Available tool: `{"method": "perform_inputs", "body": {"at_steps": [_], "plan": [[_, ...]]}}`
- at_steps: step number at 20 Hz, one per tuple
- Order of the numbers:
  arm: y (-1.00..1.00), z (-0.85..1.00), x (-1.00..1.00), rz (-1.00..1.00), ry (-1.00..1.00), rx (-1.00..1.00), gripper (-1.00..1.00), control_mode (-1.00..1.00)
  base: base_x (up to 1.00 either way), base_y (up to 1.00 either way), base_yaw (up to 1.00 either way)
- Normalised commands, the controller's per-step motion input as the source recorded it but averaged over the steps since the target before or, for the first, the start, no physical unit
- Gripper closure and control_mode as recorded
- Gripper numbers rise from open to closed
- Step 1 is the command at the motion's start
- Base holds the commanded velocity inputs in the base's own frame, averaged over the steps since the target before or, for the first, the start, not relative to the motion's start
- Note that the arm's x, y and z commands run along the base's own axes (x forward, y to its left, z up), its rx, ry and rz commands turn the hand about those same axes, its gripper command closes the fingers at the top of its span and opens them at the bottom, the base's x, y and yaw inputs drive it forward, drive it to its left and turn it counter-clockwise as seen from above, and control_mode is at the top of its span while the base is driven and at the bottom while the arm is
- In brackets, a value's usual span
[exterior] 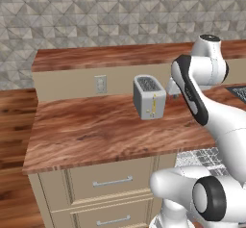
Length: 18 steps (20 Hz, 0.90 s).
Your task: Pick up the cup and bowl from the counter, place them in the dishwasher, and close the dishwasher door.
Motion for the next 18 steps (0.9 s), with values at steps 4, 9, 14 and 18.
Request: {"method": "perform_inputs", "body": {"at_steps": [4, 9, 14, 18], "plan": [[-0.33, -0.06, 0.00, 0.00, 0.00, 0.00, -1.00, -1.00, 0.00, 0.00, 0.00], [-0.36, -0.05, 0.00, 0.00, 0.00, 0.00, -1.00, -1.00, 0.00, 0.00, 0.00], [-0.36, -0.03, 0.00, 0.00, 0.00, 0.00, -1.00, -1.00, 0.00, 0.00, 0.00], [-0.38, -0.09, 0.00, 0.00, 0.00, 0.00, -1.00, -1.00, 0.00, 0.00, 0.00]]}}
